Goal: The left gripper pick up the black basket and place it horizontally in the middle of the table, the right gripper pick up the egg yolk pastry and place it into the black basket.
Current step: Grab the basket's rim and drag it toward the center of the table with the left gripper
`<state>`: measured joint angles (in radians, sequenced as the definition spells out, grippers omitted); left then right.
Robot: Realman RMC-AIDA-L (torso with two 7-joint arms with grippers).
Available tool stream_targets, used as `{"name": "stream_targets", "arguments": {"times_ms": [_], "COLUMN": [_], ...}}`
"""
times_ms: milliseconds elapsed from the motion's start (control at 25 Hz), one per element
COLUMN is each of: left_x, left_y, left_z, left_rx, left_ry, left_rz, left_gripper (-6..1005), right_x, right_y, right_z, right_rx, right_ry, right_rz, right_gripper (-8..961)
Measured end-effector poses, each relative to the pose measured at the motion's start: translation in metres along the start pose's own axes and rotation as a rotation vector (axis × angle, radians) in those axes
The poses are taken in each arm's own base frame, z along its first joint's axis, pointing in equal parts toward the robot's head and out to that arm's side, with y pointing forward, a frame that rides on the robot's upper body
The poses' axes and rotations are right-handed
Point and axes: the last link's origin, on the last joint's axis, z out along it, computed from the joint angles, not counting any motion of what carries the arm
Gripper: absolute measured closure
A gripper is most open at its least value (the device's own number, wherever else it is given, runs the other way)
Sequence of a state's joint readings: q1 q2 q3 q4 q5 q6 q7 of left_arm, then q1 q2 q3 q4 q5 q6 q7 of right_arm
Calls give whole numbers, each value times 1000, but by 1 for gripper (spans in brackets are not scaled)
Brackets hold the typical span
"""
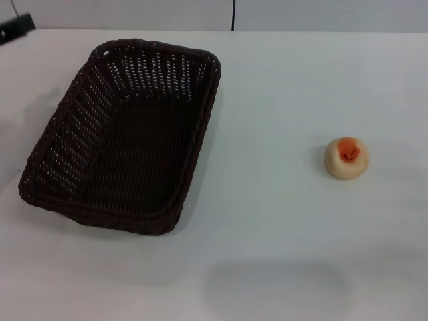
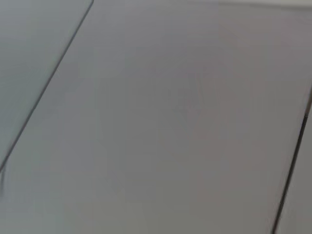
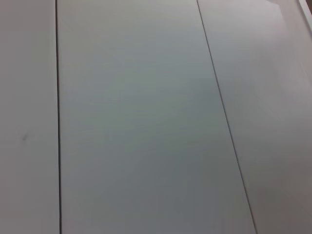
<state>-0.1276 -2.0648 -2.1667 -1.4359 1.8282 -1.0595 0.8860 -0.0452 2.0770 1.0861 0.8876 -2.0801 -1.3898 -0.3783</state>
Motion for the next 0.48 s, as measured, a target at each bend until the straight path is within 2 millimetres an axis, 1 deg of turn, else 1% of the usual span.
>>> {"name": "stream_targets", "arguments": {"times_ms": [40,80,120,280,320,480], "left_x": [0,0,-1,-2,-5,-8], "left_y": [4,4,8,12,14,19], "left_z": [4,4,7,13,17,23], "left_rx": [28,28,55,109,155,194], "left_ry": [-53,-53,-99,-167,-220,-270], "left_rz": [19,19,38,74,94,112], "left_gripper": [241,242,243,247,247,251], "right_x": [0,0,0,0,0,1], "right_y": [0,0,0,0,-1,-1], "right_z": [0,0,0,0,-1,-1], "right_rx": [0,0,0,0,1,1], "right_ry": [0,0,0,1,2,3], "right_rz": [0,0,0,-2,-3,-2], "right_gripper": [269,269,269,269,269,269]}}
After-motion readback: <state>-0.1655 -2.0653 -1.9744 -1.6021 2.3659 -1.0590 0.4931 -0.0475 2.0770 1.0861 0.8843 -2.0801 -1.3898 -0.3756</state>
